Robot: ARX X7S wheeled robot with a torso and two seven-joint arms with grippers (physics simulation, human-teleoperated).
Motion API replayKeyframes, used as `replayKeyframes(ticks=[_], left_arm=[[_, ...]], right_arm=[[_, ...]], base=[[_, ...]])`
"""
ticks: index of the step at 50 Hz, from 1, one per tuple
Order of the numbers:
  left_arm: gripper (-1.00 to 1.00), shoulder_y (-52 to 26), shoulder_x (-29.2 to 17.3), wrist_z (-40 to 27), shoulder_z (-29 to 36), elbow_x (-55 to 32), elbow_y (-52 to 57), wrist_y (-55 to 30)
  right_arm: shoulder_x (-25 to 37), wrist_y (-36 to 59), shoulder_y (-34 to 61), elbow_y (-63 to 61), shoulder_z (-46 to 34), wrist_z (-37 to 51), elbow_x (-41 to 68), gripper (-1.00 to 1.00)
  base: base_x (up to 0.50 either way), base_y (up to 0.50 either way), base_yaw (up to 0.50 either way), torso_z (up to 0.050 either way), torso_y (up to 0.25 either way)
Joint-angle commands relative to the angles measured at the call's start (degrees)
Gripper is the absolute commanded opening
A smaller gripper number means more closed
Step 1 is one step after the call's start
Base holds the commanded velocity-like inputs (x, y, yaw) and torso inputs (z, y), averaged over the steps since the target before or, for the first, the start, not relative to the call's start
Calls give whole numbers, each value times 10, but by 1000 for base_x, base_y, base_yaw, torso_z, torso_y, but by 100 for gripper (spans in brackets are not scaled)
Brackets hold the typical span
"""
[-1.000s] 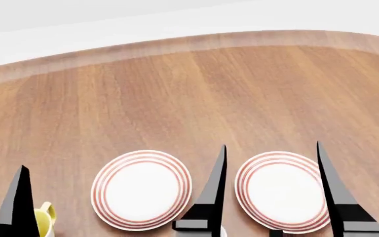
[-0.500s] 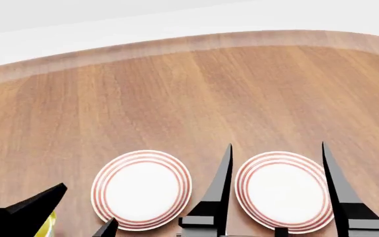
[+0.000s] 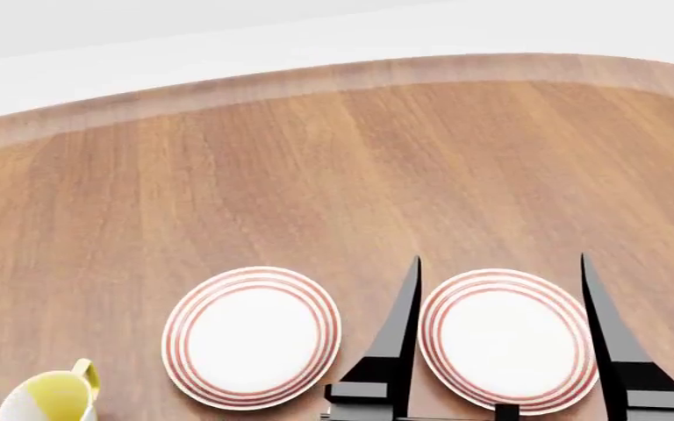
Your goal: Put the white mug on the left plate.
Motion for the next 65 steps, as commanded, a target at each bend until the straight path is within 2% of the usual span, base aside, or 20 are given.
replayKeyframes(ticks=[1, 22, 29, 37, 39, 41, 42, 44, 45, 51, 65], left_arm=[[100, 27, -6, 40, 48, 73, -31, 23], [100, 41, -4, 51, 108, 161, -58, 32], [100, 22, 13, 36, 118, 187, -80, 15], [100, -14, 68, -16, 123, 217, -123, -25], [100, -27, 74, -43, 123, 228, -103, -60], [100, -24, 85, -37, 128, 235, -141, -33], [100, -30, 82, -48, 127, 227, -106, -71], [100, -32, 86, -51, 132, 238, -113, -68], [100, -29, 91, -49, 142, 255, -141, -40], [100, -32, 93, -63, 157, 265, -108, -77], [100, -25, 101, -60, 184, 280, -125, -65]], right_arm=[[-4, 1, 0, -1, 2, -6, -6, 100], [0, 2, 0, 3, -3, -1, 1, 100], [1, 3, -1, 1, -2, -2, 1, 100], [3, 6, 2, 3, -7, 2, 6, 100], [2, 3, 1, 8, -9, 4, 11, 100], [4, 1, 2, 13, -13, 6, 14, 100], [5, 2, 3, 14, -14, 6, 15, 100], [7, 4, 4, 13, -15, 8, 17, 100], [8, 5, 5, 11, -15, 8, 17, 100], [11, 10, 7, 8, -19, 12, 18, 100], [12, 18, 10, 2, -25, 15, 16, 100]], base=[[0, 0, 0, 0, 0], [0, 0, 0, 0, 0], [0, 0, 0, 0, 0], [0, 0, 0, 0, 0], [0, 0, 0, 0, 0], [0, 0, 0, 0, 0], [0, 0, 0, 0, 0], [0, 0, 0, 0, 0], [0, 0, 0, 0, 0], [0, 0, 0, 0, 0], [0, 0, 0, 0, 0]])
